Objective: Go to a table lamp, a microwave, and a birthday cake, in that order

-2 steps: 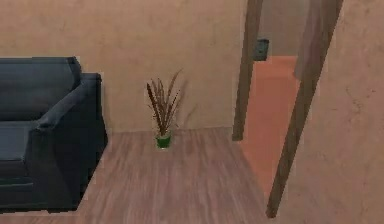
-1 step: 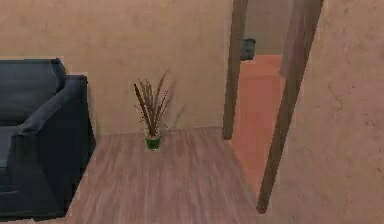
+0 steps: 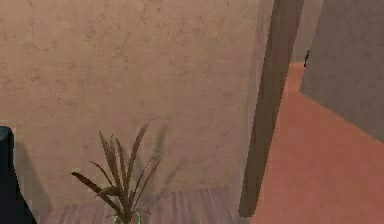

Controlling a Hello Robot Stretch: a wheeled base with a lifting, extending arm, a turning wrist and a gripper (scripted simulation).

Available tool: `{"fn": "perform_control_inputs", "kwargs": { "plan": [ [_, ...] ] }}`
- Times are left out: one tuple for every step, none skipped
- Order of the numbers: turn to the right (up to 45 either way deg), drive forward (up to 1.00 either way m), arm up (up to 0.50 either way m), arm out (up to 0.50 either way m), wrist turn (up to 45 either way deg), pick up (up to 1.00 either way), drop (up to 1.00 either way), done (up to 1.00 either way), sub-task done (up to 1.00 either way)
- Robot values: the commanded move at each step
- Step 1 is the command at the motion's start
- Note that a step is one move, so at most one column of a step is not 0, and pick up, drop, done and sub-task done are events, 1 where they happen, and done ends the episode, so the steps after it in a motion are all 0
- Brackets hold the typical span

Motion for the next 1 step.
{"fn": "perform_control_inputs", "kwargs": {
  "plan": [
    [3.0, 0.00, 0.00, 0.00, 0.0, 0.00, 0.00, 0.00, 0.00]
  ]
}}
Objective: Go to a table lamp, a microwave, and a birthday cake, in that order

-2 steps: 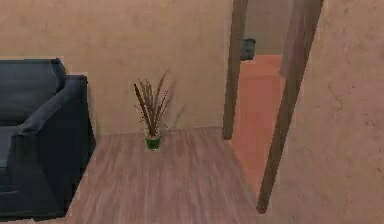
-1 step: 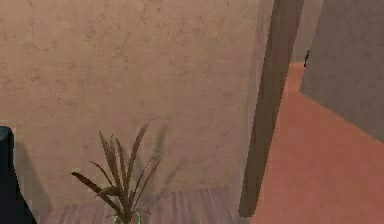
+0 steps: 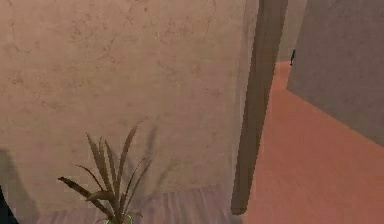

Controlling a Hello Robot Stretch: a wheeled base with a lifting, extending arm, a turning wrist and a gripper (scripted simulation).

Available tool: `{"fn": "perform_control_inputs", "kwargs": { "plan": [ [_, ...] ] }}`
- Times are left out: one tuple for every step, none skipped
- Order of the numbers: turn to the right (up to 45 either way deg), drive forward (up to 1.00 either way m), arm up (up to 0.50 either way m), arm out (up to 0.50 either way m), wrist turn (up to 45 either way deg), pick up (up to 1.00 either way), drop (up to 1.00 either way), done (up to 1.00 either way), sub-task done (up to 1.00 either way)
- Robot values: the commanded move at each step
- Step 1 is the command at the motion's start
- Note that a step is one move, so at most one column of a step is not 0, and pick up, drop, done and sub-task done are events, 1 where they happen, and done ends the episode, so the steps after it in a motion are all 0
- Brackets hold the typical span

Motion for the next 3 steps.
{"fn": "perform_control_inputs", "kwargs": {
  "plan": [
    [0.0, 0.25, 0.00, 0.00, 0.0, 0.00, 0.00, 0.00, 0.00],
    [45.0, 0.00, 0.00, 0.00, 0.0, 0.00, 0.00, 0.00, 0.00],
    [9.0, 0.00, 0.00, 0.00, 0.0, 0.00, 0.00, 0.00, 0.00]
  ]
}}
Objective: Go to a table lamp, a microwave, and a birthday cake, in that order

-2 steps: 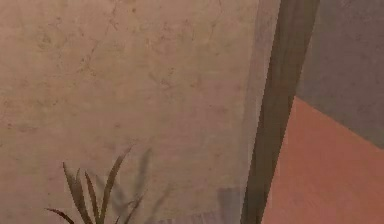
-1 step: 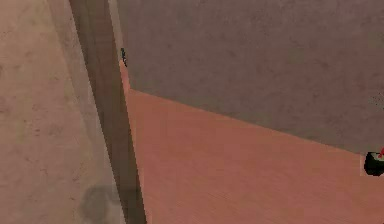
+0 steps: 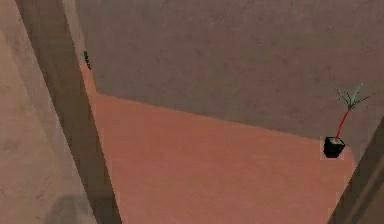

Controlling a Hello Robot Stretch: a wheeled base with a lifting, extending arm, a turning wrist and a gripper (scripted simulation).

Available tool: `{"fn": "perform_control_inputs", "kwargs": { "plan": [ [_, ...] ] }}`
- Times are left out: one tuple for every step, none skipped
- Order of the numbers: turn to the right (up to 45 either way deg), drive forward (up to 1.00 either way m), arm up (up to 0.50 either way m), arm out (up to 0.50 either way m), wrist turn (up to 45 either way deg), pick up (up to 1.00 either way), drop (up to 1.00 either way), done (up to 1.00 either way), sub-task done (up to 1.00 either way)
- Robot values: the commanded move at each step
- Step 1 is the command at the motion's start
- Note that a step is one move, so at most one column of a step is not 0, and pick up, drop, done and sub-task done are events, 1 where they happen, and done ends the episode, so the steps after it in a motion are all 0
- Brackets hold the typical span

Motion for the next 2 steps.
{"fn": "perform_control_inputs", "kwargs": {
  "plan": [
    [0.0, 0.80, 0.00, 0.00, 0.0, 0.00, 0.00, 0.00, 0.00],
    [-42.0, 0.00, 0.00, 0.00, 0.0, 0.00, 0.00, 0.00, 0.00]
  ]
}}
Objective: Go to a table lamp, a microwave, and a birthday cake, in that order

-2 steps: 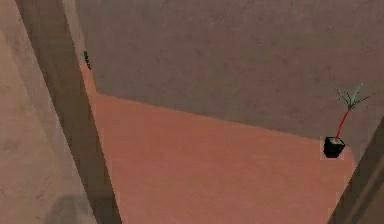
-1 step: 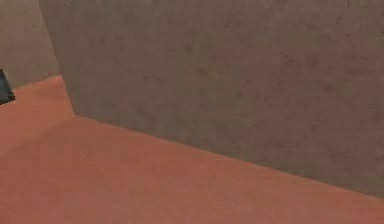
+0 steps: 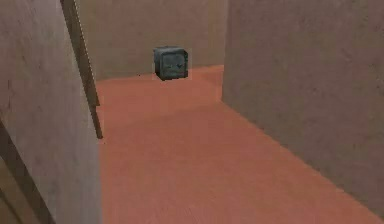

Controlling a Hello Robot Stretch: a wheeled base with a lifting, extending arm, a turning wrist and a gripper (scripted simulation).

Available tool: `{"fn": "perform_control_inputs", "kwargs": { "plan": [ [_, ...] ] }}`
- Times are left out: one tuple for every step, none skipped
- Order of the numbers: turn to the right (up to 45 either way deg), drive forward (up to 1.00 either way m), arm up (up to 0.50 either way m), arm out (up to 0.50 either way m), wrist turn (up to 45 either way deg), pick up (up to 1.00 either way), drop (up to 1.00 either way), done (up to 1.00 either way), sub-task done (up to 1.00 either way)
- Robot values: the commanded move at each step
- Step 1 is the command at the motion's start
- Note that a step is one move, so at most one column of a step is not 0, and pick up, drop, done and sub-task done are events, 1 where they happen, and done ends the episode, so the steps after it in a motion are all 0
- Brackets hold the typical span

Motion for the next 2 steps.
{"fn": "perform_control_inputs", "kwargs": {
  "plan": [
    [0.0, 1.00, 0.00, 0.00, 0.0, 0.00, 0.00, 0.00, 0.00],
    [0.0, 1.00, 0.00, 0.00, 0.0, 0.00, 0.00, 0.00, 0.00]
  ]
}}
